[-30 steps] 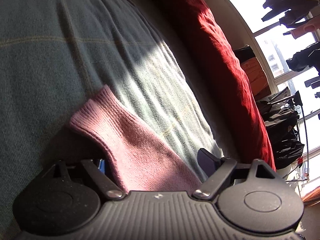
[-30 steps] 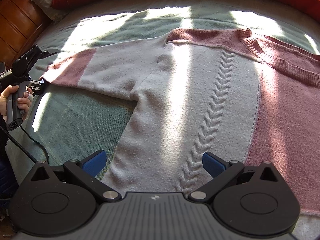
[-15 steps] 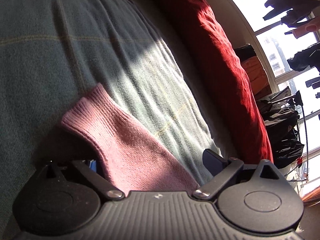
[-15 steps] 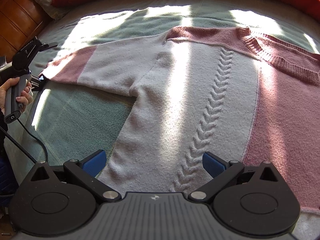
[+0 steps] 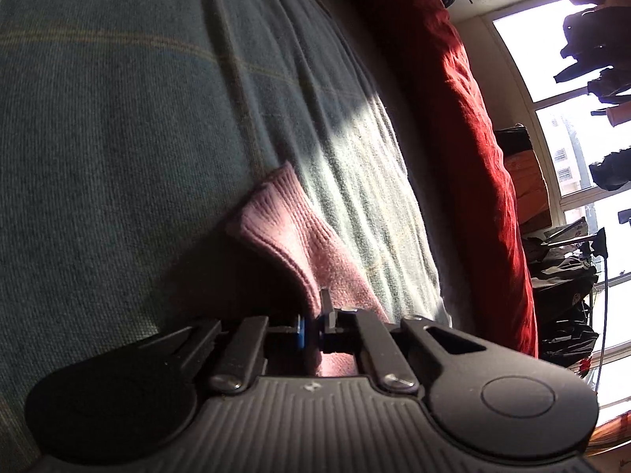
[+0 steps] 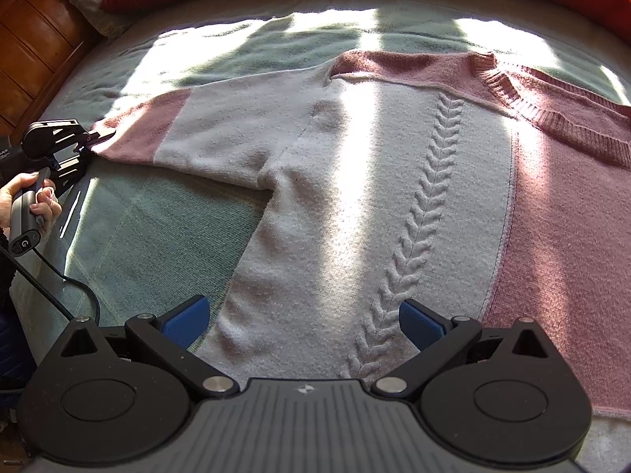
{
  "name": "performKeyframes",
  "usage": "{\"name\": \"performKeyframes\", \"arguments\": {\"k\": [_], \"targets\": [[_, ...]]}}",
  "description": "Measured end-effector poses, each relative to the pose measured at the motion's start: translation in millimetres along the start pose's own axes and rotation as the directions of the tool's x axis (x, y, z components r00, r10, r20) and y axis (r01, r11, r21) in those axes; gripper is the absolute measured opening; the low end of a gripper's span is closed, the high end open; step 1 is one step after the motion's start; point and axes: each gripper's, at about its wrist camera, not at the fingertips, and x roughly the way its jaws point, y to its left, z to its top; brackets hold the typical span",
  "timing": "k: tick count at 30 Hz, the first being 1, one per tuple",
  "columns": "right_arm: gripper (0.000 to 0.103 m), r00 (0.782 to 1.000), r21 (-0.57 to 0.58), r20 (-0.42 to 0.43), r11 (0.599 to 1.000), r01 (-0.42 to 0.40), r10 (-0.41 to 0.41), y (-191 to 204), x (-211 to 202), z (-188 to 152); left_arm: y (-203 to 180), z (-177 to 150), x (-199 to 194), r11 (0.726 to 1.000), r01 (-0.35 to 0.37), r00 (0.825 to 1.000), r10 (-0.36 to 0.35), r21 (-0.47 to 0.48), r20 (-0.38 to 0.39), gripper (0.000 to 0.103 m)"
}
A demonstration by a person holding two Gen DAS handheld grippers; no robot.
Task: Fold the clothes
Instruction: 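Lift the cuff with the left tool and carry the sleeve across the sweater body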
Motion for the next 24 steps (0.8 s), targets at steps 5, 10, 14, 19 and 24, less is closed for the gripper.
{"name": "performKeyframes", "arguments": {"k": [5, 10, 14, 19, 24], "targets": [[0.103, 1.0, -0.006, 0.003, 1.0, -0.006, 0.006, 2.9, 2.1, 1.4, -16.5, -1.3, -4.2, 0.998, -0.008, 1.0, 0.009, 0.069, -0.005, 0.004], [0.103, 1.0, -0.004, 0.015, 1.0, -0.016, 0.016, 2.9, -1.8, -3.0, -44.3, -5.4, -10.8, 0.989, 0.007, 1.0, -0.007, 0.146, -0.002, 0.004], [0.103, 0.999, 0.0, 0.021, 1.0, -0.029, 0.029, -0.4, -4.8, -7.7, -75.4, -16.2, -15.1, 0.968, 0.008, 1.0, -0.008, 0.251, -0.003, 0.004], [0.103, 0.999, 0.009, 0.034, 0.999, -0.039, 0.039, -8.4, -11.3, -14.5, -111.0, -37.1, -15.8, 0.937, 0.028, 0.999, -0.02, 0.347, -0.026, 0.004], [0.103, 0.998, 0.018, 0.054, 0.999, -0.041, 0.04, -22.8, -23.0, -21.9, -140.2, -60.9, -15.2, 0.907, 0.054, 0.998, -0.03, 0.417, -0.062, 0.004]]}}
